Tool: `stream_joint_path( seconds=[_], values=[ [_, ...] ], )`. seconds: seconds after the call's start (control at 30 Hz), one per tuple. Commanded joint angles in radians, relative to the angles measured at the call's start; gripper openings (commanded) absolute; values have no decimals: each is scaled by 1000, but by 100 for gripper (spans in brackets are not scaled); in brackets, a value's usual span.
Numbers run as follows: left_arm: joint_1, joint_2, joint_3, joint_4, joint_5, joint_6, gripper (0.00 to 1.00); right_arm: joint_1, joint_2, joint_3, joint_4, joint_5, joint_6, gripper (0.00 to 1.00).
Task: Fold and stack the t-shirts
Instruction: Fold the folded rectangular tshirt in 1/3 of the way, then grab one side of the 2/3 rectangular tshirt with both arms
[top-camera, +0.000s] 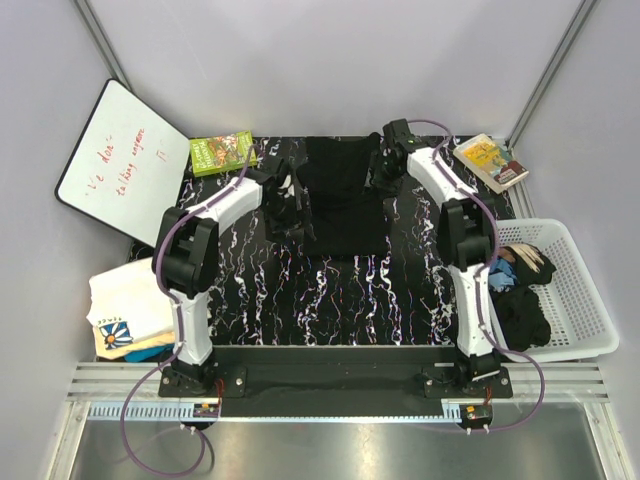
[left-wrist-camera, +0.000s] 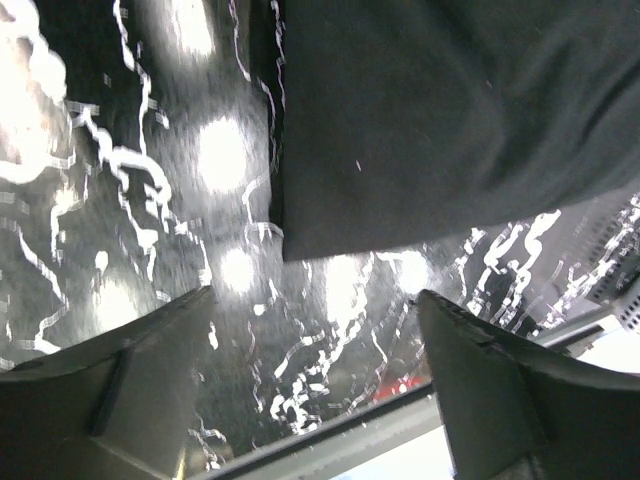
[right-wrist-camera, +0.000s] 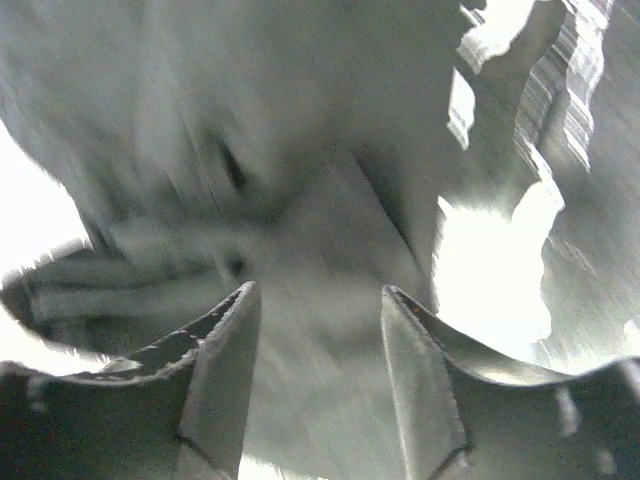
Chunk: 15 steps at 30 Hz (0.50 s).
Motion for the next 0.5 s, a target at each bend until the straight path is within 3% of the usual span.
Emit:
stream_joint_path(
  seconds=[0.0,0.23,0.37,0.4,0.47],
  values=[
    [0,60,-1,64,19,0,81,-80,-287,-218,-7,26,3,62],
    [0,114,-21,101,62,-9,71,-160,-494,-628,42,-196,77,63],
    [0,129,-31,123,80,-13,40,-157,-503,-815,163,-338,163,63],
    [0,131,-36,125,83,-17,22,-154,-499,-861,186,-368,176,63],
    [0,137,-41,134,85,-23,6,-139,-470,-877,217,-422,200,63]
  ],
)
